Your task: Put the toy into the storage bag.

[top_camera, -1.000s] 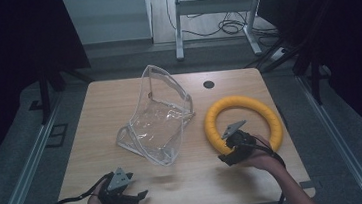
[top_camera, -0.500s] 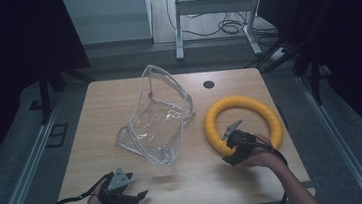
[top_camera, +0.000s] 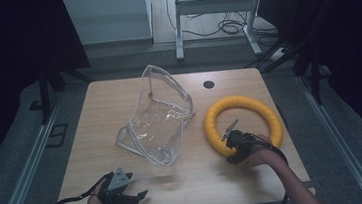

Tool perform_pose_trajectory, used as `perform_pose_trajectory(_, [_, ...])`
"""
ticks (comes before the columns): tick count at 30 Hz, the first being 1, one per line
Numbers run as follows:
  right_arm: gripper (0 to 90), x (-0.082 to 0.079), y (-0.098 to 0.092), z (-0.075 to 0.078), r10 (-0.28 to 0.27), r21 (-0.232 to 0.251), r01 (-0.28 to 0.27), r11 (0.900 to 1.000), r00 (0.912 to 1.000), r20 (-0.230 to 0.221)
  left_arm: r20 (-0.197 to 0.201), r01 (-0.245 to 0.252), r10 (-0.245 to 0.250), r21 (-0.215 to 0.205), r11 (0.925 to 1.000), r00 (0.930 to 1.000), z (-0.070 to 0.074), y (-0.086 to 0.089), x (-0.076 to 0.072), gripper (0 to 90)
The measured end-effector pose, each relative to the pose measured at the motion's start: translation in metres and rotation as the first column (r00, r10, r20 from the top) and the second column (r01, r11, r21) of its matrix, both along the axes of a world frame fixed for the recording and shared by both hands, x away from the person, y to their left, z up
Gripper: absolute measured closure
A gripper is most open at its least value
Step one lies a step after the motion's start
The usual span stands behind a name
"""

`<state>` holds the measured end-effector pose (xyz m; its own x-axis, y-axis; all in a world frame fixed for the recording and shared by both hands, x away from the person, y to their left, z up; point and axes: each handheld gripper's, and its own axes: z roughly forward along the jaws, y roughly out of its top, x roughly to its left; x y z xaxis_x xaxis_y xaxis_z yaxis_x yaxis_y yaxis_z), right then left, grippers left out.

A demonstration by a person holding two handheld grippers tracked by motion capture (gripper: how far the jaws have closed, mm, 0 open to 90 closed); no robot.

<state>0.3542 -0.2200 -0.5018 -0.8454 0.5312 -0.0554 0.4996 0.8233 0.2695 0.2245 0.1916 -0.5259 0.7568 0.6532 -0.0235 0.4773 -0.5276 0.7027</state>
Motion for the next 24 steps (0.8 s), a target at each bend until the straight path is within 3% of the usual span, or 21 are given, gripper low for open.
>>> perform_pose_trajectory(5, [50.7, 0.005, -0.001, 0.001, 0.028, -0.004, -0.028, 1.0, 0.999, -0.035, 0.0, 0.0, 0.0, 0.002, 1.0, 1.0, 0.0, 0.0, 0.0, 19.4])
perform_pose_trajectory(8, [51.2, 0.007, 0.0, 0.002, 0.041, -0.017, -0.042, 0.999, 0.9982, -0.043, 0.003, -0.001, 0.001, 0.001, 1.0, 1.0, 0.0, 0.0, 0.0, 19.4])
perform_pose_trajectory(11, [51.4, 0.007, -0.001, 0.003, 0.04, 0.001, -0.04, 0.999, 0.9984, -0.04, 0.004, -0.002, 0.002, 0.001, 1.0, 1.0, 0.001, 0.001, 0.0, 19.4])
perform_pose_trajectory(18, [51.7, 0.009, -0.012, 0.022, 0.012, 0.114, -0.01, 0.993, 0.9998, -0.017, 0.006, -0.005, 0.005, -0.004, 1.0, 1.0, 0.001, 0.001, 0.0, 19.4])
perform_pose_trajectory(24, [51.8, 0.01, -0.022, 0.037, -0.023, 0.221, 0.022, 0.975, 0.9997, 0.002, 0.009, -0.008, 0.008, -0.009, 0.9999, 0.9999, 0.002, 0.001, 0.0, 19.4])
